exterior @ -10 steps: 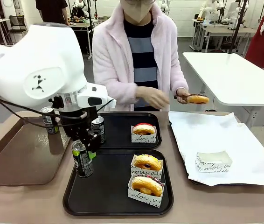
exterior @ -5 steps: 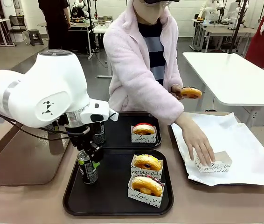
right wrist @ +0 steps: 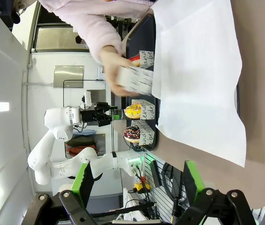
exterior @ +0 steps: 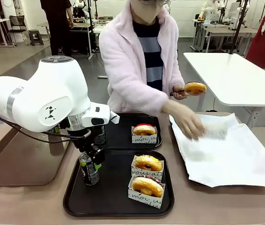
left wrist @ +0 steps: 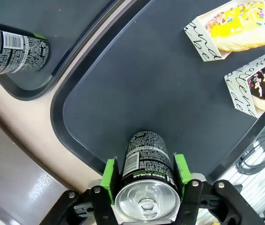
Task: Set up donuts and drinks on trays.
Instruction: Pick up one Pepsi coke from the Handle tray and place it on the Flat Tray without a Pepsi coke.
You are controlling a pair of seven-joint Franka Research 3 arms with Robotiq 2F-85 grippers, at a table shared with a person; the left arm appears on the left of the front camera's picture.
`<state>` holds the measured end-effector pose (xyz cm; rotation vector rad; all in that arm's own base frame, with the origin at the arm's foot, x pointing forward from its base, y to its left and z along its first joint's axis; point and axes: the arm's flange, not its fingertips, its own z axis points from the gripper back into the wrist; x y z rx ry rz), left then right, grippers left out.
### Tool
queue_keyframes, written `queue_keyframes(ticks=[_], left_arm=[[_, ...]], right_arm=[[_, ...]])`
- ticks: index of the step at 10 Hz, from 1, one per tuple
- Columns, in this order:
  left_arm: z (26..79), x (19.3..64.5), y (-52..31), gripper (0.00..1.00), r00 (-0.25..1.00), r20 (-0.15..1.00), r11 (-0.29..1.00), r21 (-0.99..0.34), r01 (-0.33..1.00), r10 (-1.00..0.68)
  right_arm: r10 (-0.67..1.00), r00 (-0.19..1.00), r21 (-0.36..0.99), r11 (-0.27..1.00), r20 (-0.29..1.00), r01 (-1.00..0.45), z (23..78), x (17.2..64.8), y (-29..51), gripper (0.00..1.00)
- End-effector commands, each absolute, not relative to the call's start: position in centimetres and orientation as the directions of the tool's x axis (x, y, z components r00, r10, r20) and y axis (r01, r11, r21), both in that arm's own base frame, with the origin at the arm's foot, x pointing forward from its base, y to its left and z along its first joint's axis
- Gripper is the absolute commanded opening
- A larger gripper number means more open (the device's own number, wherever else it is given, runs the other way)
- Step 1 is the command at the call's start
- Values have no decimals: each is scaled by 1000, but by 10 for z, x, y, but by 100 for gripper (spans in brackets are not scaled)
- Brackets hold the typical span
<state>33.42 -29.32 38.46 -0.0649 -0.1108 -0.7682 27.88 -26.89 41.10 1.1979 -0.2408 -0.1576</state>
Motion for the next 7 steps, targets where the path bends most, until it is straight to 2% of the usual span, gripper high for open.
queue_keyframes(ticks=[1, 7], left_arm=[[376, 337, -289, 100, 694, 148, 700, -13, 714, -705], [387, 337, -288, 100, 707, 140, 711, -29, 702, -693]], right_arm=[[-239, 966, 936, 353, 95, -4, 411, 277, -269, 100], [-239, 966, 936, 353, 95, -4, 411, 277, -269, 100]])
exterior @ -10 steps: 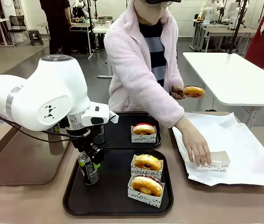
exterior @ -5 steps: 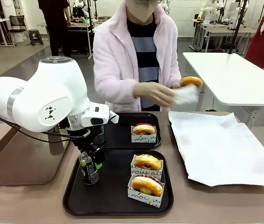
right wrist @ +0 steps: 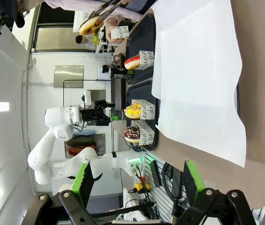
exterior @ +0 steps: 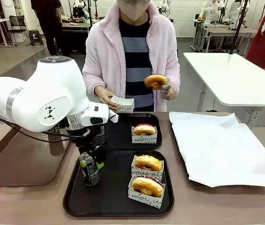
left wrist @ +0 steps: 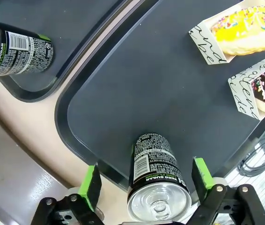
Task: Set up donuts and drinks on trays.
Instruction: Pick up one Pepsi coke from the Handle tray and place it on the Flat Tray without a Pepsi coke.
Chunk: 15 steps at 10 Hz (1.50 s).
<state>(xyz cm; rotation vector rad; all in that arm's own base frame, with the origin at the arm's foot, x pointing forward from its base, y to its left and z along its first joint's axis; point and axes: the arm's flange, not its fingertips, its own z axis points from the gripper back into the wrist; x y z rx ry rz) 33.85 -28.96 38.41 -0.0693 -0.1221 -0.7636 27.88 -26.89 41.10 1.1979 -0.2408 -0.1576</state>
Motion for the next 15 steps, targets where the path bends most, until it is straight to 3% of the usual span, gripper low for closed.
queue_keyframes(ticks=[1, 6, 9, 15], left_arm=[[389, 336, -288, 100, 710, 141, 713, -38, 701, -690], [474, 320, -284, 100, 684, 211, 693, -40, 720, -698], [516, 323, -256, 100, 747, 226, 767, -3, 642, -625], [519, 346, -176, 100, 860, 212, 876, -28, 481, -465]], right_arm=[[-239, 966, 936, 353, 95, -4, 411, 277, -269, 100], [-239, 966, 936, 353, 95, -4, 411, 277, -269, 100], [-239, 966, 936, 353, 95, -4, 411, 277, -269, 100], [-239, 966, 936, 353, 95, -4, 411, 277, -269, 100]])
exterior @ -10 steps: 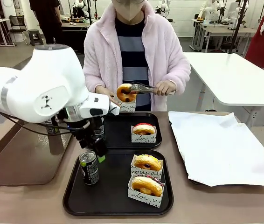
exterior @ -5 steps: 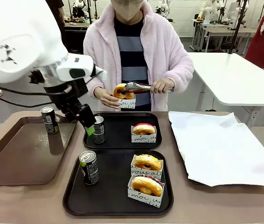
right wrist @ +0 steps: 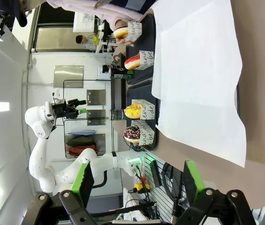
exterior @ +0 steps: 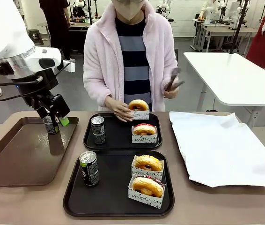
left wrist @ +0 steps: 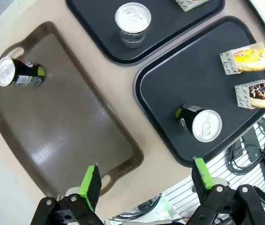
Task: Set up donuts and drinks on trays.
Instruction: Pick up one Pepsi coke from the Handle tray and place it on the Flat Tray without a Pepsi coke.
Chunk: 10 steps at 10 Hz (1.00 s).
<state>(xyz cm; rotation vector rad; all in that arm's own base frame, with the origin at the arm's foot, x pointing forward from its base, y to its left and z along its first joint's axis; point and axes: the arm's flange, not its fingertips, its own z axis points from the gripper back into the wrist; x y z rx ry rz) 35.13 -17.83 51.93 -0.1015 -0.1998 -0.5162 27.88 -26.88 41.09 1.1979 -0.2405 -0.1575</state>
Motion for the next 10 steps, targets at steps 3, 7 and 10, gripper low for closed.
queue_keyframes(ticks=[3, 7, 10], left_arm=[[522, 348, -187, 100, 840, 219, 855, -41, 517, -497], [522, 348, -187, 100, 840, 219, 855, -41, 517, -497], [534, 369, -115, 100, 900, 217, 905, -121, 409, -378]], right_arm=[[-239, 966, 936, 353, 95, -4, 411, 277, -269, 100], [-239, 966, 936, 353, 95, -4, 411, 277, -269, 100], [-239, 966, 936, 353, 95, -4, 411, 277, -269, 100]])
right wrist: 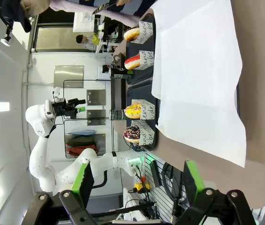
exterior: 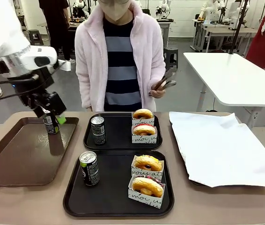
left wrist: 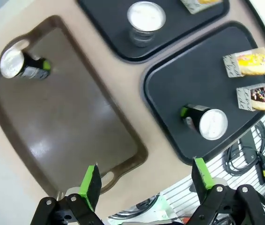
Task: Set up donuts and drinks on trays.
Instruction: Pick up one Pepsi coke from the Handle tray and place it on the Flat Tray without a Pepsi coke.
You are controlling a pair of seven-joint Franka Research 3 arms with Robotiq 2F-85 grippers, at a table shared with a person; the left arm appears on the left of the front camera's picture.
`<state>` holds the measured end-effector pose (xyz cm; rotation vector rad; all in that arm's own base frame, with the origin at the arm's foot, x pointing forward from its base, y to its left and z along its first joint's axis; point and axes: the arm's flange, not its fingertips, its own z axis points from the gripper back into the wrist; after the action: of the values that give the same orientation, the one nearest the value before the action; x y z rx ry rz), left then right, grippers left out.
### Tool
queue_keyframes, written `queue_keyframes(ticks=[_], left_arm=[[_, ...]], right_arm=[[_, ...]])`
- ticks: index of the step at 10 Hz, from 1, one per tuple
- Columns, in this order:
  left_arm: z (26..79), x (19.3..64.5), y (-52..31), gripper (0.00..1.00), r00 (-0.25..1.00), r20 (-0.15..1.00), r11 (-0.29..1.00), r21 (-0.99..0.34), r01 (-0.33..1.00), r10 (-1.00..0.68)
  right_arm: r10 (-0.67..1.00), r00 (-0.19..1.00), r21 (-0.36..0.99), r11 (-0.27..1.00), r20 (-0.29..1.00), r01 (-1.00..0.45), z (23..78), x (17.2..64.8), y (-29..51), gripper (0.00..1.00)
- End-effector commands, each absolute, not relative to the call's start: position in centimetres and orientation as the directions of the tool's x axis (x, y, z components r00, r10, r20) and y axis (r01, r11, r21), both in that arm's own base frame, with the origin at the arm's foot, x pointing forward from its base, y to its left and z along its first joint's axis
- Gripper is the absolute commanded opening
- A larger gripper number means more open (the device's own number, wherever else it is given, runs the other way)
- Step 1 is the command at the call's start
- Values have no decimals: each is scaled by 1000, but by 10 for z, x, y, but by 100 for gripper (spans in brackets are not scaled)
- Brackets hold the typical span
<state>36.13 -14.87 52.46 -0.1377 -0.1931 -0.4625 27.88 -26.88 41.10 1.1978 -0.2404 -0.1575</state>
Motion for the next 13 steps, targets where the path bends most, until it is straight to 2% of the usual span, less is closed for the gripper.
queue_keyframes(ticks=[1, 4, 7, 13], left_arm=[[540, 378, -82, 100, 919, 218, 929, -103, 356, -328], [549, 389, 16, 100, 966, 211, 985, -51, 167, -152], [546, 404, 72, 100, 979, 203, 999, -27, 35, -29], [547, 393, 72, 100, 974, 219, 997, -45, 67, -56]], right_arm=[[-239, 966, 936, 353, 95, -4, 411, 277, -269, 100], [-239, 966, 936, 353, 95, -4, 411, 277, -269, 100], [-239, 966, 936, 353, 95, -4, 411, 277, -269, 100], [-239, 966, 936, 353, 95, -4, 411, 277, -269, 100]])
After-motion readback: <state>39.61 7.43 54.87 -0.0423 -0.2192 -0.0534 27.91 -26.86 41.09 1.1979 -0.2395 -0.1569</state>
